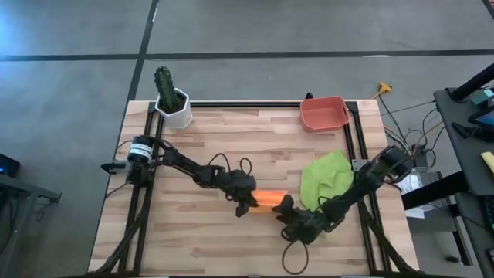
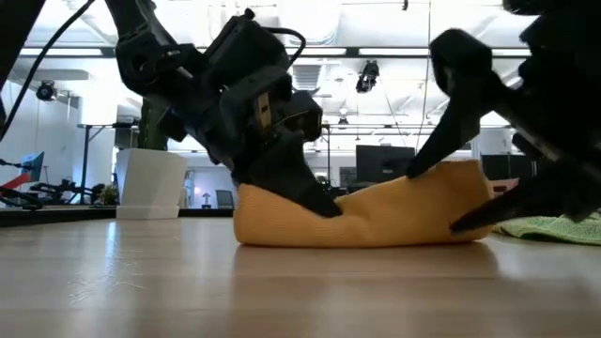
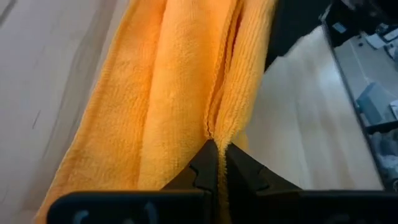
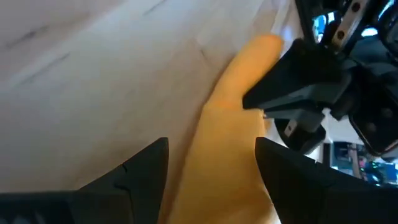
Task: Roll microfiber towels into tight, uniform cylinder then place into a basket
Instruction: Roll the orange microfiber cloth
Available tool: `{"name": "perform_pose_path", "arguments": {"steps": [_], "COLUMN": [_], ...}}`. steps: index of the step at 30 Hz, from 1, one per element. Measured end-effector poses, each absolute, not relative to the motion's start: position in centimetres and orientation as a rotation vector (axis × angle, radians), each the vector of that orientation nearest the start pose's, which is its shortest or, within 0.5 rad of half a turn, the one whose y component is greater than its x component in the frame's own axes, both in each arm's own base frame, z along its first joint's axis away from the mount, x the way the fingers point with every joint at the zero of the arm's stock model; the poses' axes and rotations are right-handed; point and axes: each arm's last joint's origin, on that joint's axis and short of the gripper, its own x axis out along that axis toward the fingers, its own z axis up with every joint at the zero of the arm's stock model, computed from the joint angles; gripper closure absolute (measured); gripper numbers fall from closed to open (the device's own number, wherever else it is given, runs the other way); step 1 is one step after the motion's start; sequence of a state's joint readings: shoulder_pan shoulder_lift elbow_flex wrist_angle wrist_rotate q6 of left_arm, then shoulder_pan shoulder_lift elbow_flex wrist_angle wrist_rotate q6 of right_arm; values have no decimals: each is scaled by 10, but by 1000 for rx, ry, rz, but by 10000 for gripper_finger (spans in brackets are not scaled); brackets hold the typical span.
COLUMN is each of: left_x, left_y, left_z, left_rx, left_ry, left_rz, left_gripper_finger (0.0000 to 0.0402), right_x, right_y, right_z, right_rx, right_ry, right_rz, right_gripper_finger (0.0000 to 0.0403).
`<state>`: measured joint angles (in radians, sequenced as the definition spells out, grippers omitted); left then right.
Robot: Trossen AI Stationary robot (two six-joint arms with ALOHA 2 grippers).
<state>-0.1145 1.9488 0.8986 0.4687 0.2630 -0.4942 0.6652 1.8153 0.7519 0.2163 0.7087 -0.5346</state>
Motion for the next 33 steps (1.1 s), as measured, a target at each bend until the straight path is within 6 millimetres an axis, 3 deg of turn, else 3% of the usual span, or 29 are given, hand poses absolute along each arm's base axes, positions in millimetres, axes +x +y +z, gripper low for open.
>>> {"name": "perform_pose_path", "arguments": {"steps": [6, 14, 26, 33], "left_x": [366, 365, 364, 366], "left_y": [-43, -39, -35, -40], "left_z": [110, 109, 108, 110], "left_rx": [-519, -514, -472, -394], "left_ry": [668, 667, 666, 654], "left_rz": [-189, -183, -207, -252], "left_gripper_finger": [401, 401, 400, 364], "right_x": [268, 277, 272, 267], "right_y": [158, 127, 121, 118], "right_z": [107, 103, 96, 92], "right_rx": [-1022, -797, -744, -670], "right_ry": [713, 763, 796, 817], "right_rz": [86, 192, 216, 191], "right_gripper_finger": [168, 178, 316, 369]}}
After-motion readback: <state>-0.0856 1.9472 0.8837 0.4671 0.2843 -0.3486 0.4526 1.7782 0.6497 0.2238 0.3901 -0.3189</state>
